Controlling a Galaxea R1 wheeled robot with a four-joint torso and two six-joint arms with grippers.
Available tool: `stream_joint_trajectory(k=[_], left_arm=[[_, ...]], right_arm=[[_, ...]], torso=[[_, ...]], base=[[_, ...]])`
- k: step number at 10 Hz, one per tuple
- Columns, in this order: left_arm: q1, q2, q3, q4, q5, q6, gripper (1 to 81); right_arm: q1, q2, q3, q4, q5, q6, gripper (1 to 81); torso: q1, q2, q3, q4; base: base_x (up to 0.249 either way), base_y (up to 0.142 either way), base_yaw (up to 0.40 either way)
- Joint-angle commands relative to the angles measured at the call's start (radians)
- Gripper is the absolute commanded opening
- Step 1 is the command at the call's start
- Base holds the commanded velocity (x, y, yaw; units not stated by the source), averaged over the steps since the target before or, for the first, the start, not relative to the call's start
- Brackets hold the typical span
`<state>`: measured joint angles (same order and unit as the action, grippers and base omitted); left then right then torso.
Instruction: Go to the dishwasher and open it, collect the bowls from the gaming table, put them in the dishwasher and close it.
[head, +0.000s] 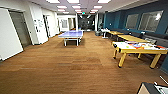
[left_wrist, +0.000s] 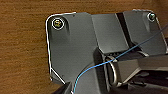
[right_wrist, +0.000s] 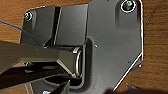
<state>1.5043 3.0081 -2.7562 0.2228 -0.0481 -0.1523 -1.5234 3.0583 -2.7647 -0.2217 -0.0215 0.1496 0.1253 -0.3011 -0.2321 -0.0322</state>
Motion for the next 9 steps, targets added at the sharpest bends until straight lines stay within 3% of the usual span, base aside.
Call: stream_joint_trajectory(k=[1, 9], left_arm=[[-0.043, -0.004, -0.002, 0.007, 0.053, 0.008, 81.1], [-0.043, -0.001, -0.001, 0.004, 0.051, 0.008, 81.1]], right_arm=[[0.045, 0.000, 0.001, -0.002, -0.052, -0.002, 81.1], [0.042, 0.000, -0.001, -0.001, -0.052, -0.002, 81.1]], torso=[[0.000, 0.000, 0.000, 0.000], [0.000, 0.000, 0.000, 0.000]], base=[[0.237, 0.000, 0.000], [0.239, 0.000, 0.000]])
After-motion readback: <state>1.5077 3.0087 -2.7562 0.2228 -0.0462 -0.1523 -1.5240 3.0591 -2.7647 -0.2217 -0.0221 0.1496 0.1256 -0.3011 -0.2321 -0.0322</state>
